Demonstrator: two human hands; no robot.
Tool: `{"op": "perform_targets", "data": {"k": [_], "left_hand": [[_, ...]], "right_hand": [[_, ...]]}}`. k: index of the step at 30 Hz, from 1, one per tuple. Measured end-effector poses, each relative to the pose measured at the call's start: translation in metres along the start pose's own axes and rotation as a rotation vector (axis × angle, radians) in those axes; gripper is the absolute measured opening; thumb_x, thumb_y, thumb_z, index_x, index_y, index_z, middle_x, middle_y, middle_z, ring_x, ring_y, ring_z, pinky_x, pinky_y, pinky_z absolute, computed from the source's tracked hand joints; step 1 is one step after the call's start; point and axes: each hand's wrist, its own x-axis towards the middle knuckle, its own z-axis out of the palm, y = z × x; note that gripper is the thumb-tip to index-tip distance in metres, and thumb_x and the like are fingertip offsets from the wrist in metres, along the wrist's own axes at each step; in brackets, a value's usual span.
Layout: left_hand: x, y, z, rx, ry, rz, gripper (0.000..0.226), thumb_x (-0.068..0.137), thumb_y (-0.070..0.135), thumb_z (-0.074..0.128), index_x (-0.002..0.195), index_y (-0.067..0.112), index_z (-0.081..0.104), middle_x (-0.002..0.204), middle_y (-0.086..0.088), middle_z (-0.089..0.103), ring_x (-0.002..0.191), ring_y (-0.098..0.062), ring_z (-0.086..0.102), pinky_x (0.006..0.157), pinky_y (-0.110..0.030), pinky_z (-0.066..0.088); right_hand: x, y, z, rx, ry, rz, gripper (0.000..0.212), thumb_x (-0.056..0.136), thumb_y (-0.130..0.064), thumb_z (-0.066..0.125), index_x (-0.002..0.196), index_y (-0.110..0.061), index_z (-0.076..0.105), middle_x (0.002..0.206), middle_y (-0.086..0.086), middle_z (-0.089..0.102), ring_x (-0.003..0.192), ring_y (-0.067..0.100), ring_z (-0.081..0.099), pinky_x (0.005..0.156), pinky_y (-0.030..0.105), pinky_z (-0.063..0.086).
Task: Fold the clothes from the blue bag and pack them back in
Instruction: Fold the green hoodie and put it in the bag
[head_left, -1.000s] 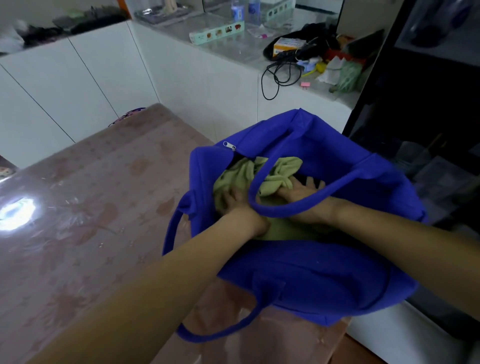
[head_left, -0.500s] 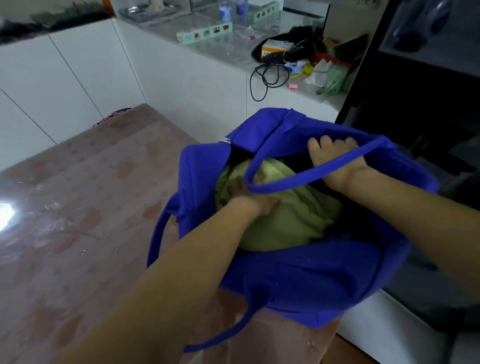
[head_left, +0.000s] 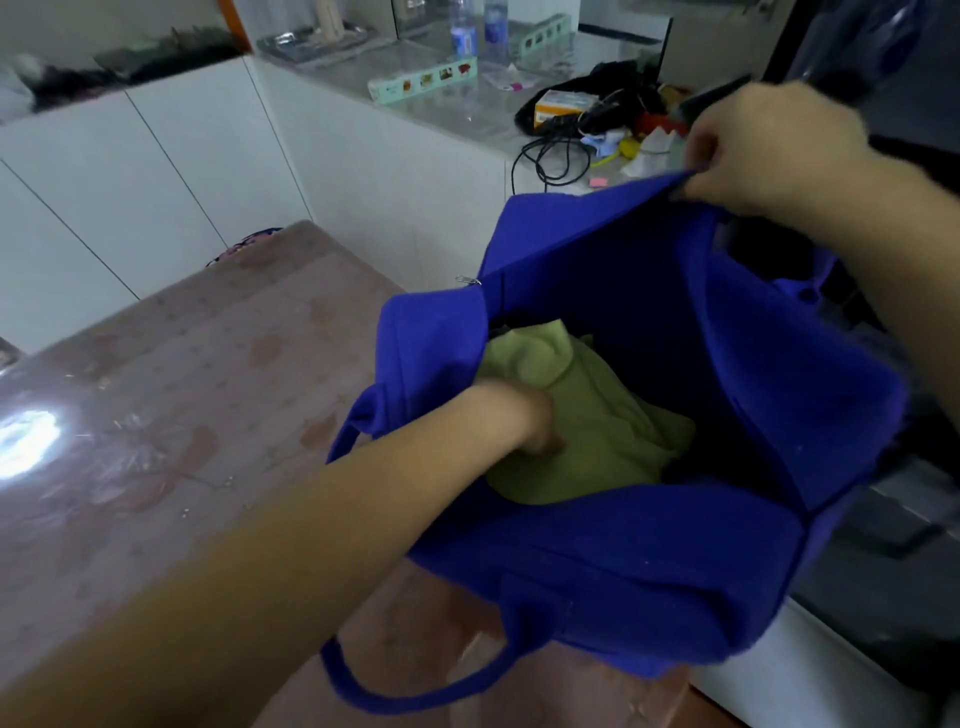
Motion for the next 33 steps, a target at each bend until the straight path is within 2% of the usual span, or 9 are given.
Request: {"op": "perform_targets", "data": {"k": [4, 8, 13, 16, 20, 23, 27, 30, 33], "left_hand": [[-0.045, -0.007, 0.009, 0.122, 0.131, 0.111, 0.05, 0.096, 0.054, 0.035, 0.123, 0.016, 0.054, 0.12, -0.004, 0.058, 0.108, -0.026, 0.055, 0.079, -0.034, 0.04], [-0.085, -0.023, 0.034, 0.12, 0.244, 0.209, 0.043, 0.097, 0.05, 0.033, 0.114, 0.02, 0.058, 0.115, -0.001, 0.062, 0.11, -0.022, 0.055, 0.103, -0.041, 0.034], [-0.143, -0.038, 0.055, -0.148, 0.521, 0.243, 0.057, 0.091, 0.049, 0.017, 0.117, 0.021, 0.06, 0.114, 0.002, 0.065, 0.112, -0.016, 0.055, 0.11, -0.04, 0.029], [-0.189, -0.052, 0.082, -0.336, 0.636, 0.261, 0.051, 0.093, 0.044, 0.031, 0.13, 0.019, 0.055, 0.134, 0.0, 0.056, 0.132, -0.014, 0.042, 0.109, -0.028, 0.027], [-0.248, -0.077, 0.149, -0.41, 0.622, 0.19, 0.056, 0.09, 0.051, 0.029, 0.126, 0.02, 0.059, 0.124, 0.0, 0.062, 0.114, -0.018, 0.055, 0.097, -0.028, 0.039], [-0.295, -0.089, 0.205, -0.477, 0.528, 0.11, 0.056, 0.091, 0.056, 0.028, 0.121, 0.021, 0.06, 0.119, 0.0, 0.063, 0.109, -0.02, 0.057, 0.09, -0.032, 0.045], [-0.369, -0.101, 0.279, -0.505, 0.429, 0.019, 0.061, 0.087, 0.056, 0.028, 0.13, 0.022, 0.054, 0.133, 0.005, 0.056, 0.12, -0.016, 0.053, 0.097, -0.025, 0.039], [-0.431, -0.112, 0.337, -0.524, 0.408, -0.014, 0.065, 0.086, 0.062, 0.026, 0.128, 0.022, 0.056, 0.129, 0.002, 0.06, 0.117, -0.017, 0.055, 0.096, -0.029, 0.043], [-0.492, -0.121, 0.386, -0.517, 0.362, -0.02, 0.051, 0.095, 0.054, 0.037, 0.132, 0.022, 0.053, 0.13, 0.004, 0.059, 0.116, -0.014, 0.055, 0.096, -0.026, 0.041]], "right_hand": [[-0.034, -0.022, -0.006, 0.027, -0.026, -0.12, 0.058, 0.074, -0.057, 0.066, 0.118, -0.02, 0.058, 0.116, 0.016, 0.057, 0.106, 0.037, 0.055, 0.081, 0.045, 0.046], [-0.105, -0.057, -0.003, 0.152, 0.041, -0.34, 0.057, 0.077, -0.064, 0.045, 0.115, -0.024, 0.058, 0.106, 0.007, 0.056, 0.098, 0.032, 0.057, 0.074, 0.041, 0.05], [-0.169, -0.072, 0.025, 0.217, -0.655, -0.447, 0.086, 0.066, -0.089, 0.016, 0.12, -0.035, 0.057, 0.118, -0.011, 0.053, 0.109, 0.008, 0.052, 0.09, 0.031, 0.045], [-0.183, -0.068, 0.021, 0.368, -0.481, -0.352, 0.094, 0.063, -0.091, 0.015, 0.121, -0.031, 0.059, 0.118, -0.009, 0.057, 0.106, 0.008, 0.054, 0.087, 0.025, 0.043], [-0.219, -0.098, -0.005, 0.525, -0.001, -0.372, 0.059, 0.084, -0.061, 0.037, 0.114, -0.018, 0.064, 0.111, -0.001, 0.061, 0.1, 0.014, 0.055, 0.08, 0.026, 0.04], [-0.276, -0.149, -0.009, 0.622, -0.021, -0.401, 0.051, 0.085, -0.056, 0.042, 0.113, -0.02, 0.064, 0.109, -0.006, 0.059, 0.1, 0.007, 0.053, 0.082, 0.02, 0.04], [-0.37, -0.225, 0.009, 0.611, -0.125, -0.414, 0.061, 0.085, -0.066, 0.035, 0.118, -0.023, 0.063, 0.116, -0.004, 0.055, 0.104, 0.008, 0.051, 0.084, 0.022, 0.043], [-0.452, -0.28, 0.008, 0.622, -0.152, -0.413, 0.056, 0.084, -0.058, 0.041, 0.119, -0.02, 0.063, 0.116, 0.002, 0.058, 0.107, 0.008, 0.048, 0.091, 0.012, 0.033], [-0.524, -0.332, 0.0, 0.653, -0.224, -0.369, 0.058, 0.082, -0.059, 0.041, 0.121, -0.02, 0.061, 0.115, 0.001, 0.058, 0.104, 0.01, 0.054, 0.087, 0.017, 0.038]]}}
